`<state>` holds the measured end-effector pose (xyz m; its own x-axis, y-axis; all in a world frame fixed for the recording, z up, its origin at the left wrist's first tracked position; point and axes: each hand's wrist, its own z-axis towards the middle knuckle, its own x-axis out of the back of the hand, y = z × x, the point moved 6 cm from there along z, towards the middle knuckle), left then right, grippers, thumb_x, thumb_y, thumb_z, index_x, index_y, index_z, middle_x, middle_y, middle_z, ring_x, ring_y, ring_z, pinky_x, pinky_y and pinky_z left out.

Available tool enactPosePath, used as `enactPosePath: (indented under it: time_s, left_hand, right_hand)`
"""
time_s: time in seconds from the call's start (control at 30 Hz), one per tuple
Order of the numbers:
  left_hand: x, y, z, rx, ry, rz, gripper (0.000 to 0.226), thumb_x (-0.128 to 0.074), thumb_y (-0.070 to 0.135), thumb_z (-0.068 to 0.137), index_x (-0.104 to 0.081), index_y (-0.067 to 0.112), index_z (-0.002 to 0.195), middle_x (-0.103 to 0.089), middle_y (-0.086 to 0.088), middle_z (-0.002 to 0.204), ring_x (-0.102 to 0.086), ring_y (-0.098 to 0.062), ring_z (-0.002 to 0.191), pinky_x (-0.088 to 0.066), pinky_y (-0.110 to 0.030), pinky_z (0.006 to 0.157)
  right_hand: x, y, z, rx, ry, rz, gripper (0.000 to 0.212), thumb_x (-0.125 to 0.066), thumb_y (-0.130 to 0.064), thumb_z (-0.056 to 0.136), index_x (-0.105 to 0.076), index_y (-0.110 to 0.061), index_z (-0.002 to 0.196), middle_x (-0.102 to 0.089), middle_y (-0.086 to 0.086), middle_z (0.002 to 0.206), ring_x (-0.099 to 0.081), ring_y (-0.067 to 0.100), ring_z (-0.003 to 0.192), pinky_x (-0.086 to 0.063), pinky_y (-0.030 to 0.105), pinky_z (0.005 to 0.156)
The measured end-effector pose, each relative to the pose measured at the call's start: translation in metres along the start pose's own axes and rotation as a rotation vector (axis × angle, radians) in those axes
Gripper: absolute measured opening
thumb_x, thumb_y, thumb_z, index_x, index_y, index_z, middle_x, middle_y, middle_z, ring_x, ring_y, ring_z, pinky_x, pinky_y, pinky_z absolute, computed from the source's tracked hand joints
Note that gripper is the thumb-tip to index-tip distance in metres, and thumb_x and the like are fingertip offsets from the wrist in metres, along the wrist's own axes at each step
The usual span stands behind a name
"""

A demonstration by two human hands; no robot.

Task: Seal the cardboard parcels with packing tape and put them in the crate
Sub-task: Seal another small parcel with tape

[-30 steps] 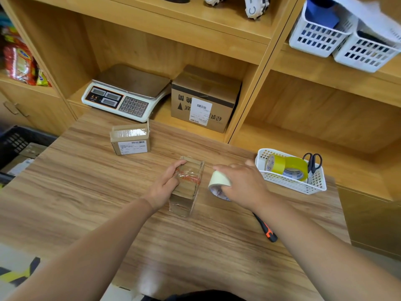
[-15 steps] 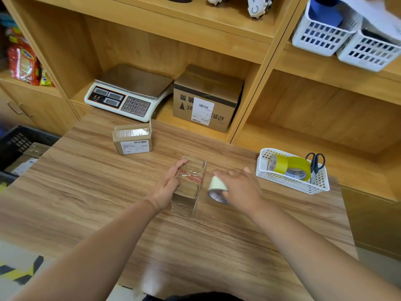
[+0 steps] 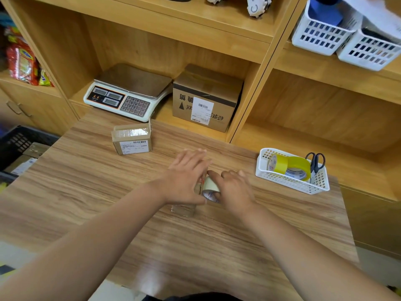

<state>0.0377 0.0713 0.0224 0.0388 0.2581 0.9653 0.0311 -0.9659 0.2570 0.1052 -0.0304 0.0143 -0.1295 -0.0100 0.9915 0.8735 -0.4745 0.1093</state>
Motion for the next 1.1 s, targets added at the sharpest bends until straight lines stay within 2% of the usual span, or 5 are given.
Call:
enactPosePath:
  time_s: [0.17,0.4,0.73,0.93,1.1]
  left_hand:
    - [-0.018,0.001,0.015,-0.028,-0.194,0.202,0.121,-0.058,0.072,0.068,0.009,0.015,0.151,0.015,-0.014,0.158,0.022,-0.023,0.144,0.018,-0.047,0.115]
    - [-0.005,0.002,0.016,-0.057,-0.069,0.195,0.105,-0.062,0.055,0.068,-0.01,0.017,0.15,-0.03,-0.011,0.142,-0.021,-0.027,0.137,-0.006,-0.046,0.117]
    - [-0.017,-0.002,0.001,0.168,-0.014,-0.596,0.117,-0.084,0.04,0.06,-0.01,0.027,0.149,-0.027,0.005,0.143,-0.028,-0.011,0.133,-0.029,-0.028,0.11]
    - [-0.054,-0.019,-0.025,0.261,-0.065,-0.57,0.103,-0.078,0.027,0.066,-0.016,0.024,0.148,-0.033,0.001,0.144,-0.043,-0.014,0.122,-0.038,-0.023,0.098]
    - [-0.081,-0.031,-0.043,0.268,-0.125,-0.437,0.084,-0.062,0.046,0.068,-0.034,0.022,0.144,-0.039,0.002,0.143,-0.044,-0.017,0.129,-0.039,-0.028,0.102]
  right_hand:
    - [0.0,0.0,0.0,-0.012,0.029,0.02,0.055,-0.08,-0.057,0.058,-0.066,-0.024,0.1,-0.058,-0.005,0.061,-0.06,0.019,0.06,-0.019,0.031,0.064]
    - [0.008,0.021,-0.012,-0.128,-0.004,0.225,0.061,-0.064,-0.035,0.083,-0.04,-0.022,0.137,-0.062,0.0,0.119,-0.051,0.021,0.112,-0.025,0.032,0.087]
    - [0.055,0.038,-0.018,-0.335,0.15,0.564,0.067,-0.072,-0.031,0.07,-0.05,-0.025,0.132,-0.048,-0.01,0.099,-0.034,0.011,0.107,-0.03,0.031,0.099]
    - [0.014,0.003,-0.03,-0.23,0.004,0.528,0.06,-0.065,-0.04,0.065,-0.056,-0.024,0.122,-0.059,-0.006,0.102,-0.052,0.018,0.105,-0.019,0.021,0.088]
    - [-0.012,-0.034,-0.027,-0.119,-0.092,0.465,0.059,-0.07,-0.047,0.076,-0.052,-0.023,0.126,-0.058,-0.008,0.124,-0.046,0.014,0.118,-0.019,0.025,0.093]
